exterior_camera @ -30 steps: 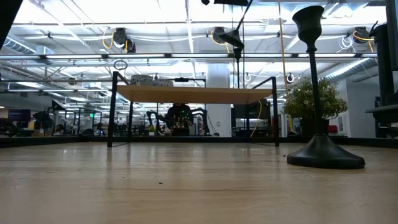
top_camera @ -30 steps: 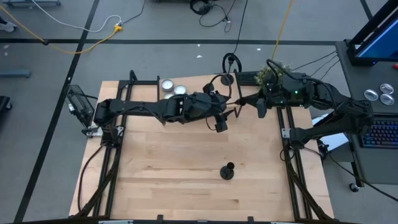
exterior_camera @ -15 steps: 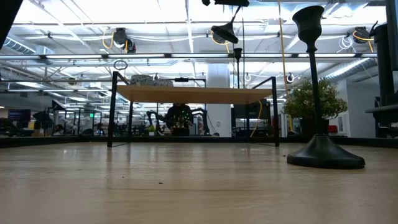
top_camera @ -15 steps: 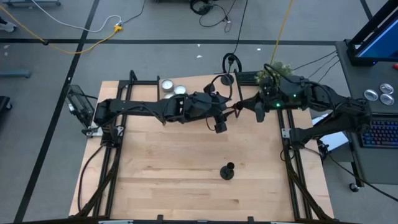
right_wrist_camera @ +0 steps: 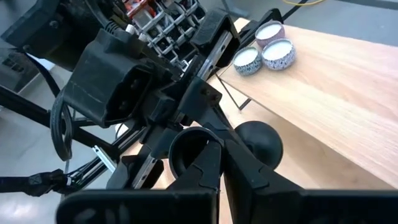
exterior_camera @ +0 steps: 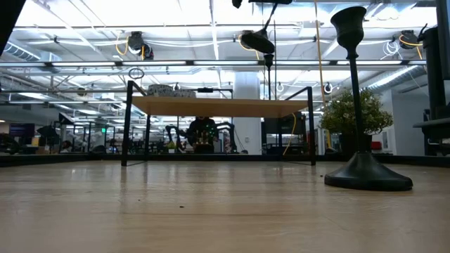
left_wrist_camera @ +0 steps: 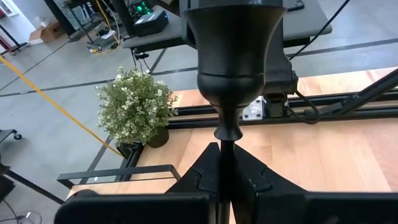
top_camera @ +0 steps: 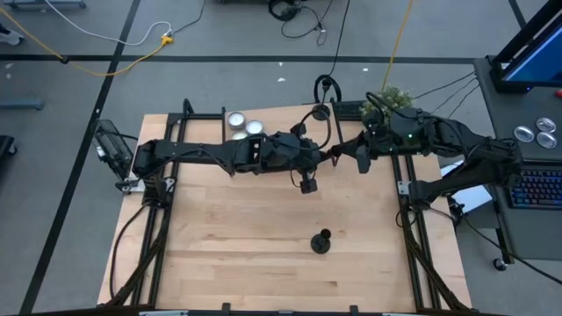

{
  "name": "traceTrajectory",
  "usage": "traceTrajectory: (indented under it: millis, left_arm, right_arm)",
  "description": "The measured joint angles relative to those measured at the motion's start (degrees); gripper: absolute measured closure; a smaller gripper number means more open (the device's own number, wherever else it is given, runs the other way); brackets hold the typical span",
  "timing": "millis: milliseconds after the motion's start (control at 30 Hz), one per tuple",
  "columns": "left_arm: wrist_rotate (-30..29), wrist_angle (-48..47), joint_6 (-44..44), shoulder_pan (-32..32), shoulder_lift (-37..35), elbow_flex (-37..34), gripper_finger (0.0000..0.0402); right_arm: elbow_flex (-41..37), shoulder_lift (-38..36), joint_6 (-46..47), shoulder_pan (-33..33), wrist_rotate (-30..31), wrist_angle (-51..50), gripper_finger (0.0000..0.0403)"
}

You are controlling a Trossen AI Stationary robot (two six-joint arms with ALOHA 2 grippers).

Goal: Pick & Place candle stick holders
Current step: Put the top black candle holder on the shelf aligned with the black candle holder

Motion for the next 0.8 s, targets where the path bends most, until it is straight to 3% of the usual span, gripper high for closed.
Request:
traceTrajectory:
  millis: [267, 600, 800]
  left_arm:
    - [-0.4, -0.2, -0.6, 0.0, 0.0, 0.0, 0.0391]
    - [-3.7, -1.0, -3.8, 0.0, -0.1, 0.0, 0.0391]
    - [-7.0, 4.4, -8.5, 1.4, -0.1, 0.0, 0.0391]
  right_arm:
    - [0.0, -0.3, -1.4, -0.2, 0.0, -0.1, 0.0395]
    - [0.0, -4.0, -6.9, -0.2, 0.1, -0.1, 0.034]
    - [-0.6, -8.6, -8.9, -0.2, 0.1, 0.0, 0.0344]
